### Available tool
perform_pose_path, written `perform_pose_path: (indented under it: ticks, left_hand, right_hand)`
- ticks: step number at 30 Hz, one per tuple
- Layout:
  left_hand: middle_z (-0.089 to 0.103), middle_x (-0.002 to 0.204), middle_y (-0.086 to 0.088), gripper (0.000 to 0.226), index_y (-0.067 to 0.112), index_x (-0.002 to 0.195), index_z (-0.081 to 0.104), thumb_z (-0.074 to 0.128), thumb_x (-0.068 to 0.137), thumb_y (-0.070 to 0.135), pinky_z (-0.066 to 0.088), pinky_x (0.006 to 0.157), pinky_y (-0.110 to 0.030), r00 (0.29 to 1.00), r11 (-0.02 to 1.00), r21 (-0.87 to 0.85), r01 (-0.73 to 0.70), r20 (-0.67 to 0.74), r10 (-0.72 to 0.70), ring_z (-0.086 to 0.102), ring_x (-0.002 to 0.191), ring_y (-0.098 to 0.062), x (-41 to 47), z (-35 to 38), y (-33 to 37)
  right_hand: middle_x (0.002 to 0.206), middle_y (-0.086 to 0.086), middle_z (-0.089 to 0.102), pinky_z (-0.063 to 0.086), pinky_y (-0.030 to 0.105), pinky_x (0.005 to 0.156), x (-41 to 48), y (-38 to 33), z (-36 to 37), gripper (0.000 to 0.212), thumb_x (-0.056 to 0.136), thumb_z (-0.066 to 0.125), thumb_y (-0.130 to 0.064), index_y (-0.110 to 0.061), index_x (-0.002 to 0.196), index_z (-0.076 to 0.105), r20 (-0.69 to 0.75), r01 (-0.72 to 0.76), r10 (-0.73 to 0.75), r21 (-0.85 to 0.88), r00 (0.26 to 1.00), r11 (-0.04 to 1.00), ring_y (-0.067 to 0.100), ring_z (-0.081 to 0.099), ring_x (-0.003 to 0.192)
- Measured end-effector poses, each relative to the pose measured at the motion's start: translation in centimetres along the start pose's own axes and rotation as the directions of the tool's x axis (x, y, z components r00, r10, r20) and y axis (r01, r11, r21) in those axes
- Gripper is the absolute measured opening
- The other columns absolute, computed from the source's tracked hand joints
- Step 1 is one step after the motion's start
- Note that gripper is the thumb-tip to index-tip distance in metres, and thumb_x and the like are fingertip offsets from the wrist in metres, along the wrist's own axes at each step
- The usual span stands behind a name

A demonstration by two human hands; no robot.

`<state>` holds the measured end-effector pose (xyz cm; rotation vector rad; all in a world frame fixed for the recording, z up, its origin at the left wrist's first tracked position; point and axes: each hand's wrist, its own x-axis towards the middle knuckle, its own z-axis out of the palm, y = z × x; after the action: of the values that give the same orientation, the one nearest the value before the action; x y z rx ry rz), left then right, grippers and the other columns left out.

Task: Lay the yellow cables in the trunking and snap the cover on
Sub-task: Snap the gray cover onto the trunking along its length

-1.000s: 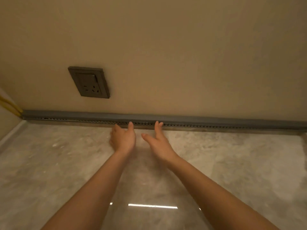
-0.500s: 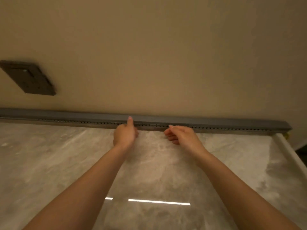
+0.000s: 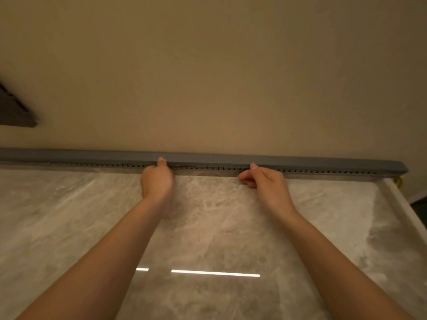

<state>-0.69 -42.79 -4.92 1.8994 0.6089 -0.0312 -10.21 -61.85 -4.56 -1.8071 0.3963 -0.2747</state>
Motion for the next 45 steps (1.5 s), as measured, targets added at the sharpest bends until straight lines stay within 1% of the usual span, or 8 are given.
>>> perform_pose_path:
  ticks: [3, 7, 10, 14, 18, 21, 35, 45]
  left_hand:
    - [0.064, 0.108, -0.024, 0.045, -0.001, 0.099, 0.061, 0.039, 0.094, 0.038, 0.045, 0.088, -0.047, 1.0, 1.0, 0.007, 0.019, -0.015, -0.019, 0.059, 0.1, -0.041, 0.1, -0.1, 0.1]
    - [0.067, 0.102, -0.021, 0.045, 0.0, 0.093, 0.064, 0.042, 0.092, 0.039, 0.049, 0.081, -0.043, 0.995, 0.998, -0.038, 0.052, -0.087, -0.055, 0.062, 0.09, -0.037, -0.9, 0.1, 0.3]
    - [0.068, 0.095, -0.014, 0.043, 0.001, 0.099, 0.061, 0.043, 0.091, 0.039, 0.053, 0.065, -0.039, 0.983, 0.969, -0.207, 0.136, -0.093, -0.158, 0.063, 0.073, -0.033, -2.2, 0.7, 0.7]
    - [0.057, 0.069, -0.006, 0.032, 0.01, 0.101, 0.053, 0.044, 0.093, 0.04, 0.037, 0.042, -0.026, 0.952, 0.865, -0.398, 0.307, 0.115, -0.284, 0.049, 0.047, -0.019, -5.1, 2.6, 2.2]
    - [0.06, 0.076, -0.011, 0.047, 0.004, 0.101, 0.052, 0.043, 0.092, 0.05, 0.05, 0.048, -0.031, 0.892, 0.843, -0.358, 0.402, 0.361, -0.273, 0.058, 0.06, -0.024, -8.8, 5.0, 2.7]
    - [0.062, 0.082, -0.013, 0.053, 0.002, 0.092, 0.056, 0.041, 0.092, 0.053, 0.053, 0.051, -0.034, 0.86, 0.869, -0.302, 0.391, 0.457, -0.228, 0.062, 0.068, -0.026, -10.6, 7.0, 2.5]
    - [0.061, 0.071, -0.013, 0.039, 0.012, 0.074, 0.05, 0.045, 0.094, 0.045, 0.053, 0.04, -0.023, 0.938, 0.817, -0.492, 0.299, 0.31, -0.156, 0.062, 0.057, -0.022, -11.0, 9.4, 2.2]
    - [0.06, 0.088, -0.015, 0.058, -0.002, 0.102, 0.052, 0.039, 0.092, 0.054, 0.049, 0.056, -0.033, 0.76, 0.853, -0.3, 0.427, 0.63, -0.159, 0.06, 0.077, -0.025, -10.5, 6.1, 2.5]
  right_hand:
    - [0.071, 0.004, 0.07, 0.05, 0.02, 0.061, 0.5, -0.3, -1.7, 0.044, 0.096, 0.043, -0.033, -0.013, 0.068, 0.071, 0.041, -0.076, 0.076, 0.006, 0.996, 0.997, 0.012, 0.064, 0.065]
    - [0.065, 0.012, 0.068, 0.048, 0.028, 0.054, 0.3, 0.6, -5.8, 0.049, 0.095, 0.045, -0.036, -0.006, 0.064, 0.069, -0.147, -0.151, 0.161, 0.077, 0.976, 0.986, 0.021, 0.062, 0.058]
    - [0.064, 0.007, 0.069, 0.05, 0.033, 0.065, 0.0, 1.6, -9.6, 0.041, 0.093, 0.05, -0.034, -0.015, 0.062, 0.069, -0.332, -0.075, 0.054, -0.051, 0.942, 0.996, 0.021, 0.064, 0.063]
    - [0.073, 0.008, 0.07, 0.045, 0.034, 0.073, 0.0, 2.6, -14.7, 0.029, 0.091, 0.053, -0.026, -0.019, 0.067, 0.068, -0.437, -0.041, -0.079, -0.258, 0.896, 0.965, 0.017, 0.061, 0.07]
    - [0.085, 0.01, 0.067, 0.041, 0.03, 0.073, -0.4, 3.4, -18.2, 0.017, 0.091, 0.053, -0.018, -0.013, 0.089, 0.069, -0.582, -0.058, -0.147, -0.318, 0.8, 0.946, 0.028, 0.061, 0.083]
    - [0.114, 0.011, 0.064, 0.036, 0.024, 0.09, -0.8, 3.9, -19.6, 0.029, 0.09, 0.052, -0.01, -0.009, 0.117, 0.061, -0.665, -0.116, -0.175, -0.369, 0.727, 0.922, 0.023, 0.057, 0.104]
    - [0.127, 0.012, 0.055, 0.035, 0.029, 0.09, -0.4, 5.7, -20.8, 0.046, 0.088, 0.055, -0.02, -0.015, 0.132, 0.045, -0.493, -0.164, -0.103, -0.469, 0.864, 0.868, 0.029, 0.05, 0.115]
    - [0.129, 0.008, 0.054, 0.037, 0.033, 0.083, -0.9, 5.2, -20.0, 0.051, 0.086, 0.058, -0.025, -0.022, 0.133, 0.037, -0.521, -0.227, 0.033, -0.312, 0.853, 0.923, 0.031, 0.051, 0.115]
